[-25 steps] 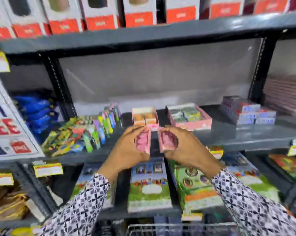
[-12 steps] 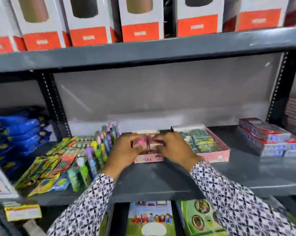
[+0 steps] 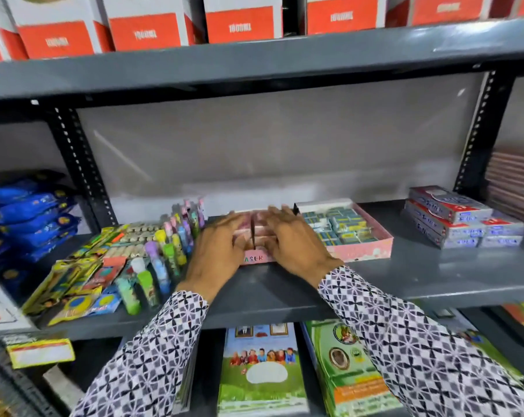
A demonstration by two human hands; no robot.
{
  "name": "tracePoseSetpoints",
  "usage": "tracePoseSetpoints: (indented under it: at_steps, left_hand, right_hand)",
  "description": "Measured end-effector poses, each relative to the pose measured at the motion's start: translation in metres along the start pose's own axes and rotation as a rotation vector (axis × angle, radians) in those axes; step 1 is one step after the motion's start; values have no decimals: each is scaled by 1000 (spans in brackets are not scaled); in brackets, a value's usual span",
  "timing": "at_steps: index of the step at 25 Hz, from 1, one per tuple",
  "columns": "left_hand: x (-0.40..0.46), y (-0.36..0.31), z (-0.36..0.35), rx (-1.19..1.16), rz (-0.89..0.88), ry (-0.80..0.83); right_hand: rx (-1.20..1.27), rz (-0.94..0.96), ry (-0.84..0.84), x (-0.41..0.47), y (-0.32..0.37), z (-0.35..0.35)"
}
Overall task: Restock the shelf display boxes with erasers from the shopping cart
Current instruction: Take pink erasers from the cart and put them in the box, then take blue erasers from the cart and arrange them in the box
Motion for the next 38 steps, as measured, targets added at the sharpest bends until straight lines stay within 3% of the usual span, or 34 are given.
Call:
tracePoseSetpoints:
  at_steps: [5,8,16,19,22,24,28,31,34,38]
  left_hand:
    - [-138,-31,7,-70,-188,-164]
    - [-256,-30,-64,-165,-204,106]
    - [-475,28,-340,-138,-15,948]
    - [-562,38,-437,-116,-87,1195]
    - [-632,47,-503,32,-195,1393]
    - [-663,57,-530,114,-242,1463]
    - [-692,61,-551,216,-297,1507]
    - [-691,57,-554,147,-300,1449]
    - [-676,64,-553,19,-211,1365]
    - [-654,77,-546,48,-65,1305]
  right_hand:
    - [76,24,-264,-149,-1,6]
    - [154,-47,-255,-277,-23,-48]
    - [224,-556,627,-485,-127,-316]
    - [196,-673,839,-542,-164,-413]
    - [148,-669,951,-595,-190,-482]
    - [120,-533,1027,-623,-198,-514]
    - [102,-348,962,-632,-202,-546]
    - [26,-234,998,-637,-195,-560]
    - [-15,-215,967,-645,-197,-562]
    - [26,-193,876,-637,-193,-557]
Point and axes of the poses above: each hand's wrist, its own x-axis towards the middle knuckle, its own z-axis out of the back of the hand, y = z × x, the point moved 8 cm from there along x, towards the middle knuckle
